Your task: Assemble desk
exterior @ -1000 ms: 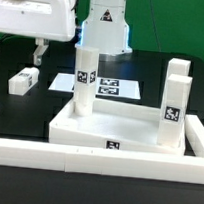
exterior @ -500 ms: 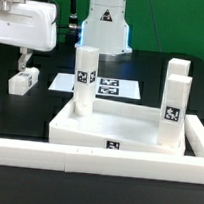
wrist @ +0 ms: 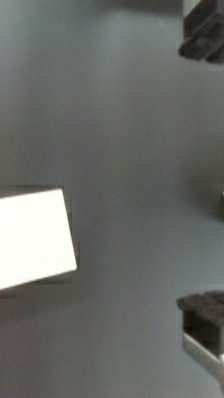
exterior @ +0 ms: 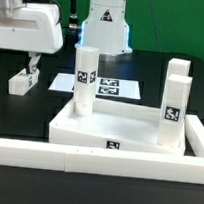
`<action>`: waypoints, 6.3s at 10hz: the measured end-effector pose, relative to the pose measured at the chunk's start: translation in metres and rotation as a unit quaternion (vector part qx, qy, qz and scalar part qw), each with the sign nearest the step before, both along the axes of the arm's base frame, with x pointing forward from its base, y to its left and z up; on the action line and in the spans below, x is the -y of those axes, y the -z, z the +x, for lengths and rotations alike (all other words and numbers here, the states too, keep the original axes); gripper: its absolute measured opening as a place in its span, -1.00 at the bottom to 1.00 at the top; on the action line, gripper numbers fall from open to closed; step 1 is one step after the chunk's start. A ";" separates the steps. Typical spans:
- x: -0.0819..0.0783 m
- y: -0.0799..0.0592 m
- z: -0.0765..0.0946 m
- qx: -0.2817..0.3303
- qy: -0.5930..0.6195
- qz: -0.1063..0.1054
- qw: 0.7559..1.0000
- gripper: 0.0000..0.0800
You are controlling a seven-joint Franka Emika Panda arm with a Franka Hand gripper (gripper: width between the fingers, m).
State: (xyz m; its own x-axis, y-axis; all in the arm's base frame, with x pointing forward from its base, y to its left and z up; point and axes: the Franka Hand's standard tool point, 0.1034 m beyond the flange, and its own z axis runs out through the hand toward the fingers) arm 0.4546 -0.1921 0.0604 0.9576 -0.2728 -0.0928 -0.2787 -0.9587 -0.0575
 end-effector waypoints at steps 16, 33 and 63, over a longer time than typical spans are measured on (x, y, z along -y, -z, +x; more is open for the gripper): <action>-0.013 0.022 -0.028 -0.397 -0.047 0.088 0.912 0.62; 0.005 0.031 -0.047 -0.486 -0.065 0.129 0.862 0.62; -0.018 -0.019 0.007 -0.354 -0.033 0.054 0.933 -0.28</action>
Offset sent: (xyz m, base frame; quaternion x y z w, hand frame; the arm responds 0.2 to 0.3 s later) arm 0.0037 -0.0232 0.0092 -0.1852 -0.0443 -0.0365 0.9810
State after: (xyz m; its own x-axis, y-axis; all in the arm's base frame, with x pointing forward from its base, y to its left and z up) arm 0.4613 -0.1739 0.0789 0.6594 -0.1680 -0.7328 -0.2245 -0.9742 0.0214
